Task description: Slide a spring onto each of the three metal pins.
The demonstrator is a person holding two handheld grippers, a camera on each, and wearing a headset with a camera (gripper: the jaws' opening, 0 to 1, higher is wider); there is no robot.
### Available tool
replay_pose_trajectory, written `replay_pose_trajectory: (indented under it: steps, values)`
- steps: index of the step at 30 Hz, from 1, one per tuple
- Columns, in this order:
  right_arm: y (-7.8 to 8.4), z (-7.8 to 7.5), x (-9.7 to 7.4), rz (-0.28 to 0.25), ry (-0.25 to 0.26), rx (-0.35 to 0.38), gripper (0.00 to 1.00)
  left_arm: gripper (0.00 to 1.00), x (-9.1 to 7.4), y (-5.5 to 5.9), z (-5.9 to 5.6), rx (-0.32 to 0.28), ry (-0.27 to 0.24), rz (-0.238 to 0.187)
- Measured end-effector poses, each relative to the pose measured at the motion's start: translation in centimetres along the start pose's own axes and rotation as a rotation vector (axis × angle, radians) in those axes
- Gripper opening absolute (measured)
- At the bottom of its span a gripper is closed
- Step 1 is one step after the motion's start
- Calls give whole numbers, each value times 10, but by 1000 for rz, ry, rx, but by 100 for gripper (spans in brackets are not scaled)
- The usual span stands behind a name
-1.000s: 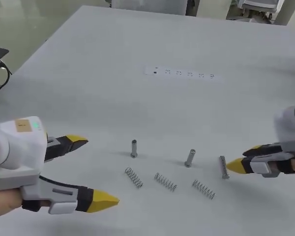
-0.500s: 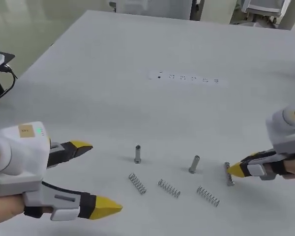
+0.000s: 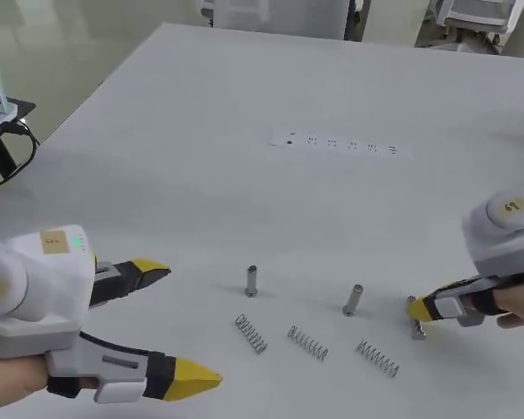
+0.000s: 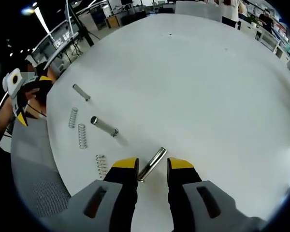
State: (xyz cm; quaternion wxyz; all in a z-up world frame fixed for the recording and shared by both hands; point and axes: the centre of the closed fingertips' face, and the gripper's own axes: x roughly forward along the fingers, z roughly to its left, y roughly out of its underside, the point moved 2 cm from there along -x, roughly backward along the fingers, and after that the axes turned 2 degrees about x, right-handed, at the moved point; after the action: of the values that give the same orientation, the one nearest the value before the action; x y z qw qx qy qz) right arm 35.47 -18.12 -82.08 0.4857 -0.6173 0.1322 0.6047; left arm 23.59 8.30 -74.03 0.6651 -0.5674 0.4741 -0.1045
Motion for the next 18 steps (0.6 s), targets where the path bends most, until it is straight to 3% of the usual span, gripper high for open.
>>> replay_pose_trajectory:
  steps: [9, 18]
  values:
    - [-2, -12, 6, 14, 28, 109, 17, 81, -2, 2, 2, -1, -3, 1]
    - [1, -5, 8, 45, 35, 90, 12, 81, -2, 3, 2, -5, -3, 3]
